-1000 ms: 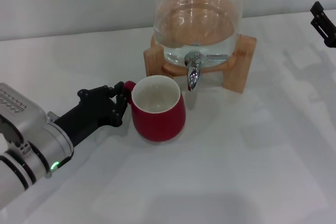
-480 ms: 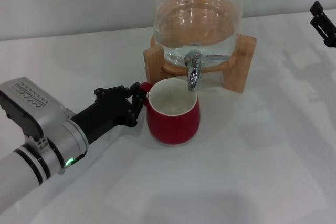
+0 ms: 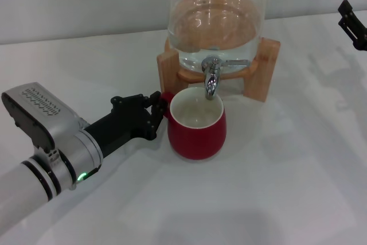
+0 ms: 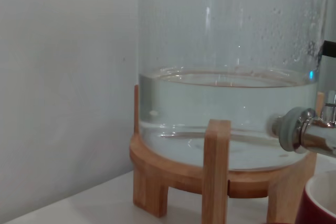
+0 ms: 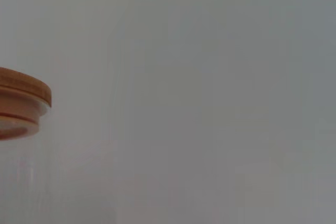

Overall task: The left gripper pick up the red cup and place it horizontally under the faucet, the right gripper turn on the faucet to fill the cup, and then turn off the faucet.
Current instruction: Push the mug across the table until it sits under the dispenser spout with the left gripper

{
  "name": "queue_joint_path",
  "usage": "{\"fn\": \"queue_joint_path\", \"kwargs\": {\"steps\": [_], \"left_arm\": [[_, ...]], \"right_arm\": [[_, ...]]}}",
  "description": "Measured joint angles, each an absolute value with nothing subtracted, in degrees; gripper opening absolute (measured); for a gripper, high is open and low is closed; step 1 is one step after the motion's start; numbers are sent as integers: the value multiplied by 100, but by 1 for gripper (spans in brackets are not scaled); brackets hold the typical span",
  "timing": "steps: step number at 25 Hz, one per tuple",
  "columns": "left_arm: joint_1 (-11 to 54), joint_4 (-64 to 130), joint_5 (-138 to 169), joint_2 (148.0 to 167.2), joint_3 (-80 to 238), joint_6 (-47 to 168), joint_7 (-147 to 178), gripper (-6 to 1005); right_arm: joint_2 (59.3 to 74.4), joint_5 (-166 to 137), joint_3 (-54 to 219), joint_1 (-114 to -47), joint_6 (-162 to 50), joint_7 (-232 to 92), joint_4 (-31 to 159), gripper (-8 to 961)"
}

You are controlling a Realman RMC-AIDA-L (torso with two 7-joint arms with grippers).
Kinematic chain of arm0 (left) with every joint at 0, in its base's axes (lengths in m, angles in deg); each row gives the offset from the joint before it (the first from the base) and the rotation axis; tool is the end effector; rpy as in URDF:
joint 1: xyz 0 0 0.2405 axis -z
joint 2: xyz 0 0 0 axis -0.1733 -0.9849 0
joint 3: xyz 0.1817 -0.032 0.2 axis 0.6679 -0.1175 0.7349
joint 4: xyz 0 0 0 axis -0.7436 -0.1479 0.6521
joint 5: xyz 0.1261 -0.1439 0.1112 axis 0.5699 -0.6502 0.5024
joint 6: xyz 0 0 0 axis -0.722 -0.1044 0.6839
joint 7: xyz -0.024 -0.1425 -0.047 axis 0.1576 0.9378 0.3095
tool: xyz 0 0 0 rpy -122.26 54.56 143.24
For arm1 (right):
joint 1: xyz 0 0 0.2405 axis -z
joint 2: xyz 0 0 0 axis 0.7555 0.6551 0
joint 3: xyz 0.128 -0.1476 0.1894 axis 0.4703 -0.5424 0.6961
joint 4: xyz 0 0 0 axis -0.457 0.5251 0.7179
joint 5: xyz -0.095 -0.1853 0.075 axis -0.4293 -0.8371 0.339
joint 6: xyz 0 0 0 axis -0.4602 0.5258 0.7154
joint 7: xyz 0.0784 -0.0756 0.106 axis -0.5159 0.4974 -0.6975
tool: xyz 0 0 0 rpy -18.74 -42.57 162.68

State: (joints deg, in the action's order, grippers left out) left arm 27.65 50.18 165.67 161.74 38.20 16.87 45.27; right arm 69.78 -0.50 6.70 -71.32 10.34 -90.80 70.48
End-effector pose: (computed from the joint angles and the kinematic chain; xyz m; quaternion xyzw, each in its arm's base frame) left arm -0.2361 0.3638 -0.1439 -0.9052 -0.1715 -0.2683 0.2816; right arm 0.3589 0.3492 0.0412 -0.6534 0.2072 0.3863 0.6172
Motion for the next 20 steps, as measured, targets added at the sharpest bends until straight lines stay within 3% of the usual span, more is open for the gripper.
{"fn": "queue_joint_path", "kwargs": {"steps": [20], "left_arm": [[2831,5090,16566,16186,3949,2118,4536,180]], "right_arm": [[6978,-50,661,-7131,1085,-9080,7054,807]]}}
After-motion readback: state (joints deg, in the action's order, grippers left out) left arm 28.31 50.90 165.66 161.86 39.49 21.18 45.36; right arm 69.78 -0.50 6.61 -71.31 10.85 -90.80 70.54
